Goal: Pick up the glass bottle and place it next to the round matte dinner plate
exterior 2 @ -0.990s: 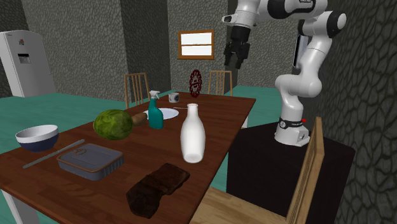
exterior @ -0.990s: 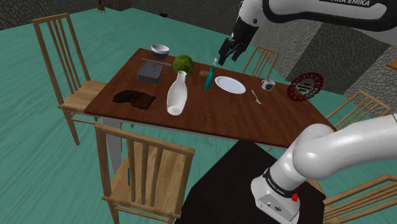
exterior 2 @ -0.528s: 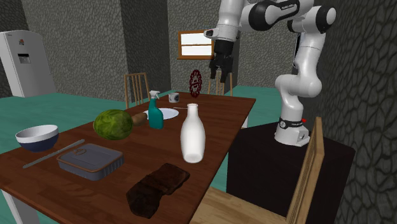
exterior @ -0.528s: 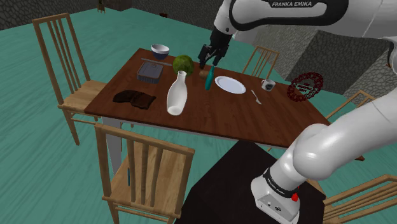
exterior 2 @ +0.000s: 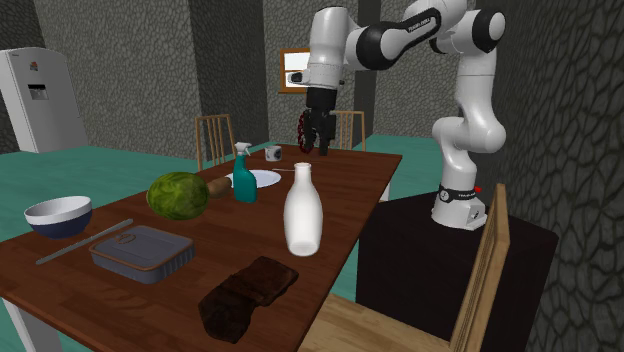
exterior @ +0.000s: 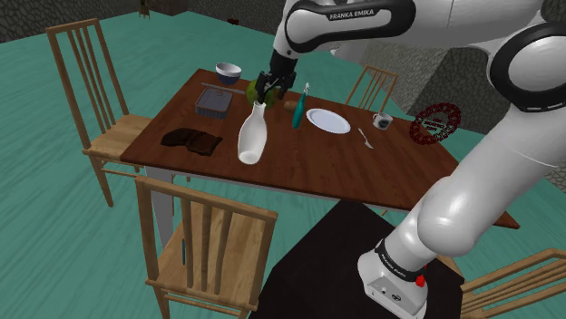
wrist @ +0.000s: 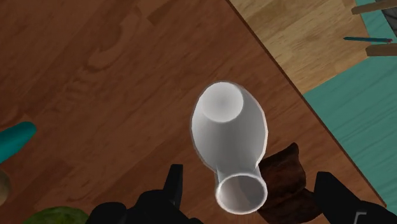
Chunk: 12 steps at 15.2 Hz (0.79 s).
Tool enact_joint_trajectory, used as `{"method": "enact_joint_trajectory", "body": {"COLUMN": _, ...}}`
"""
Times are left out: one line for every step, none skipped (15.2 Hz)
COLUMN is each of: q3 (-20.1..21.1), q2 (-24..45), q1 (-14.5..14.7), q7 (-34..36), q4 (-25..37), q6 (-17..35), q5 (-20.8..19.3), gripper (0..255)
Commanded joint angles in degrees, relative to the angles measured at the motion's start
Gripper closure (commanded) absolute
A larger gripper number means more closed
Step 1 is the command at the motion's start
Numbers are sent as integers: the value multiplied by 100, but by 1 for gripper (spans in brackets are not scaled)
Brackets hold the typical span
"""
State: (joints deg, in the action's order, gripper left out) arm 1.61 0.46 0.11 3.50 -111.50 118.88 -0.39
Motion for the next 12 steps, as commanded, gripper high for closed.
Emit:
{"method": "enact_joint_trajectory", "body": {"q3": -2, "q2": 458, "q1": -3, "q7": -43, "q4": 290, "q6": 113, "q5": 69, "gripper": 0}}
{"method": "enact_joint_trajectory", "body": {"q3": -1, "q2": 487, "q1": -3, "q7": -42, "q4": 250, "q6": 183, "q5": 68, "gripper": 0}}
{"method": "enact_joint_trajectory", "body": {"q3": -1, "q2": 518, "q1": -3, "q7": -41, "q4": 211, "q6": 252, "q5": 67, "gripper": 0}}
{"method": "enact_joint_trajectory", "body": {"q3": 0, "q2": 549, "q1": -3, "q7": -41, "q4": 173, "q6": 322, "q5": 66, "gripper": 0}}
{"method": "enact_joint_trajectory", "body": {"q3": 0, "q2": 581, "q1": -2, "q7": -40, "q4": 136, "q6": 391, "q5": 65, "gripper": 0}}
{"method": "enact_joint_trajectory", "body": {"q3": 0, "q2": 615, "q1": -2, "q7": -40, "q4": 101, "q6": 460, "q5": 64, "gripper": 0}}
{"method": "enact_joint_trajectory", "body": {"q3": 0, "q2": 649, "q1": -1, "q7": -39, "q4": 67, "q6": 528, "q5": 63, "gripper": 0}}
{"method": "enact_joint_trajectory", "body": {"q3": 0, "q2": 685, "q1": -1, "q7": -38, "q4": 34, "q6": 596, "q5": 62, "gripper": 0}}
{"method": "enact_joint_trajectory", "body": {"q3": 0, "q2": 704, "q1": 0, "q7": -38, "q4": 14, "q6": 636, "q5": 62, "gripper": 0}}
{"method": "enact_joint_trajectory", "body": {"q3": 0, "q2": 705, "q1": 0, "q7": -38, "q4": 15, "q6": 636, "q5": 62, "gripper": 0}}
{"method": "enact_joint_trajectory", "body": {"q3": 0, "q2": 705, "q1": 0, "q7": -38, "q4": 15, "q6": 636, "q5": 62, "gripper": 0}}
{"method": "enact_joint_trajectory", "body": {"q3": 0, "q2": 706, "q1": 0, "q7": -38, "q4": 16, "q6": 636, "q5": 62, "gripper": 0}}
